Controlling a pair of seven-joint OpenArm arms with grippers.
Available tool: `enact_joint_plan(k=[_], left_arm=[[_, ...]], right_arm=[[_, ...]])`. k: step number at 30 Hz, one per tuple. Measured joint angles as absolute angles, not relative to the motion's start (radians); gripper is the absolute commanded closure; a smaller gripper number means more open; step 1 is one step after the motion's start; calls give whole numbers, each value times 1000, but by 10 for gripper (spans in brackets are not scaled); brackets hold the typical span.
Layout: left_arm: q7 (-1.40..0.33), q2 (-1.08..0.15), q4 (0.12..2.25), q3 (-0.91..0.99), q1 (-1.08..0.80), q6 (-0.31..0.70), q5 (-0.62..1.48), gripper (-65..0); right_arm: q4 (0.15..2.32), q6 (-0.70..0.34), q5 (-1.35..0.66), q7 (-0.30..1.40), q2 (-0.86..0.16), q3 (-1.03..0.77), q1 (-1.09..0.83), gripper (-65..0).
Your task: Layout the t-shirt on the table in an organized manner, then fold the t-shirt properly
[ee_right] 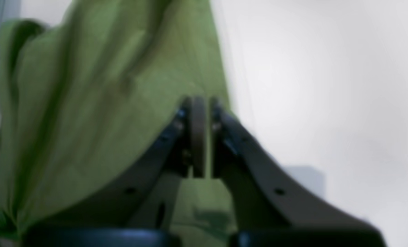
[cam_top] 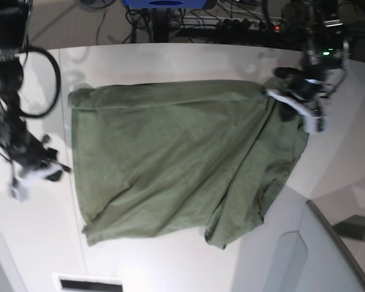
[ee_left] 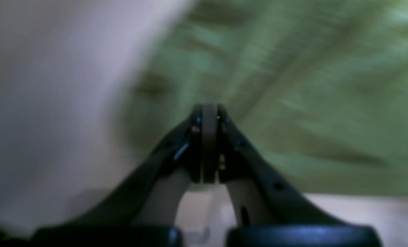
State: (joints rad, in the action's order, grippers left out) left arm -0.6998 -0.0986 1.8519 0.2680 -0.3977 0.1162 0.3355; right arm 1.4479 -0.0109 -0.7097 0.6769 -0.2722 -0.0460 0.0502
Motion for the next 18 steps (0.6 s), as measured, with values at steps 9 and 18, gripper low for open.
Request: enact_joint_plan(k=[9, 18], left_arm=[[-699, -23, 1730, 158, -387, -4, 30, 0], [-700, -41, 1543, 317, -266, -8, -132, 0]], right_arm=[[974, -10, -710, 518, -265, 408, 340, 0], [776, -26, -725, 460, -228, 452, 387, 0]])
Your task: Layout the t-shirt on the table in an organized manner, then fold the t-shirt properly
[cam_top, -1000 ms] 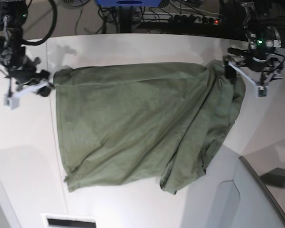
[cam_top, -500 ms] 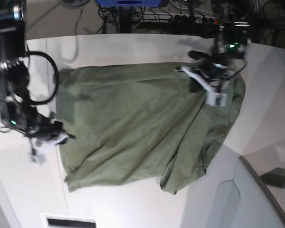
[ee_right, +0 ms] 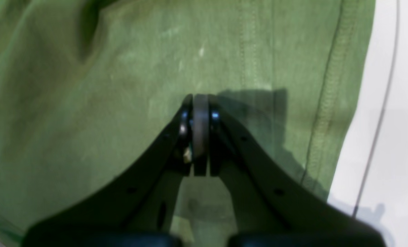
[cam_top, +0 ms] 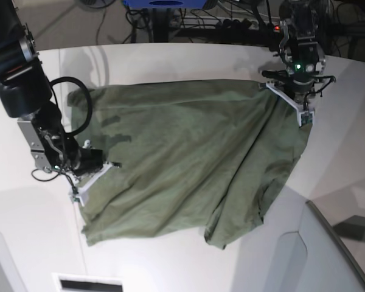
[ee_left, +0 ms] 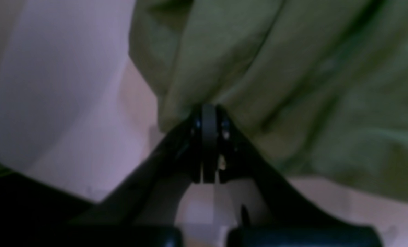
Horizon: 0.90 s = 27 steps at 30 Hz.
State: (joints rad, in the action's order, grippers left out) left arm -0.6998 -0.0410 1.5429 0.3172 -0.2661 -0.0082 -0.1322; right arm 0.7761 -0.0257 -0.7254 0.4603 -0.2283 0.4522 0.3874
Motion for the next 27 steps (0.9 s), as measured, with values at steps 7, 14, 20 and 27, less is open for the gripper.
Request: enact_joint_plan(k=[7, 14, 20, 27], left_arm=[[-699, -62, 1399, 313, -93, -2, -178, 0], [-693, -104, 1238, 191, 110, 0, -263, 0], [-684, -104, 1096, 109, 237, -1, -272, 0], [-466, -106, 807, 10, 366, 0, -281, 0]], right_arm=[[797, -63, -759, 379, -259, 445, 310, 0], [902, -68, -769, 301, -287, 434, 186, 0], [1114, -65, -770, 383, -288, 432, 17, 0], [1335, -53, -770, 563, -274, 449, -160, 0]])
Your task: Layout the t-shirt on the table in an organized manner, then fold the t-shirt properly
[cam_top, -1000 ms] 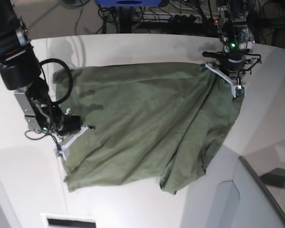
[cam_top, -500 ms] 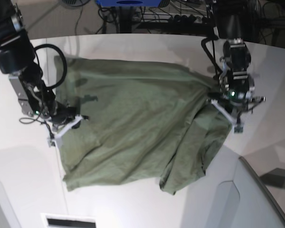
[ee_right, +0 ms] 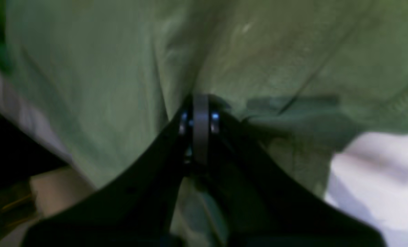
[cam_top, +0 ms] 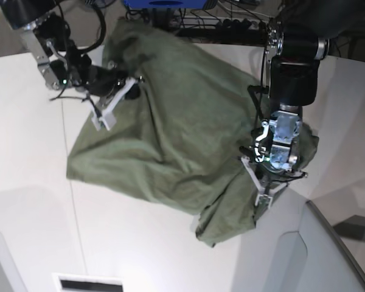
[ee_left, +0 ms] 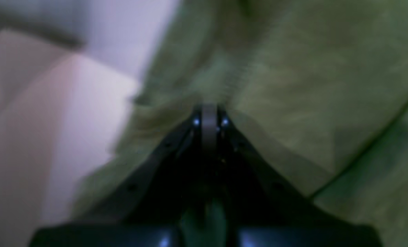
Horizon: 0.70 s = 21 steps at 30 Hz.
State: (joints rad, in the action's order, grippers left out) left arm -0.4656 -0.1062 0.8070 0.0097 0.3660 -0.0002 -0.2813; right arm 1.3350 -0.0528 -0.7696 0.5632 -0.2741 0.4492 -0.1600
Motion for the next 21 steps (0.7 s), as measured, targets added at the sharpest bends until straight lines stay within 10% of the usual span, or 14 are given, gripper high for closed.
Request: enact_joint_plan(k=[21], left_arm=[[80, 159, 310, -92, 601, -1, -280, 0]], right_arm=[[1455, 143, -620, 834, -197, 720, -10, 0]])
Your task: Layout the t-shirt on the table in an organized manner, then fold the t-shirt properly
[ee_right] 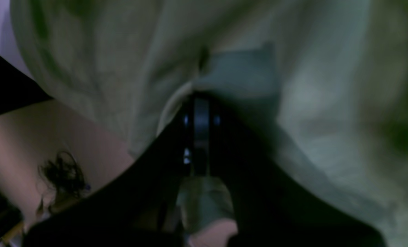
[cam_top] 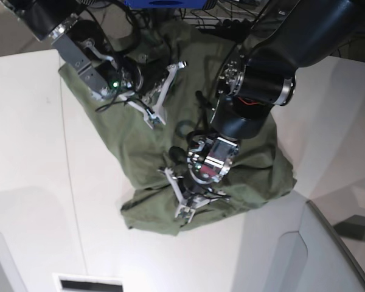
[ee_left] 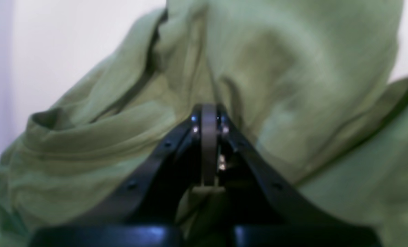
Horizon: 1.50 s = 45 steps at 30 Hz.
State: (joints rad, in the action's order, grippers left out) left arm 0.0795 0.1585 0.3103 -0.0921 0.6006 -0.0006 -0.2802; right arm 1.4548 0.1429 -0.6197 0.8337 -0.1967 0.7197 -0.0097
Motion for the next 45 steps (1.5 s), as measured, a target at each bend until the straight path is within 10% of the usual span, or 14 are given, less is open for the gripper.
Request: enact_joint_plan(k=[11, 20, 33, 45], left_arm=[[-303, -3, 1001, -86, 445, -29, -52, 0], [-463, -59, 1516, -90, -165, -6, -39, 0], [-392, -45, 1426, -71, -303, 9, -27, 0], [-407, -176, 1274, 21, -120, 20, -19, 0]], right_arm=[[1708, 150, -607, 1062, -268, 566, 136, 0], [1231, -35, -609, 833, -182, 687, 445, 0], [520, -130, -616, 446, 89, 916, 667, 0], [341, -192, -670, 315, -41, 907, 692, 0]])
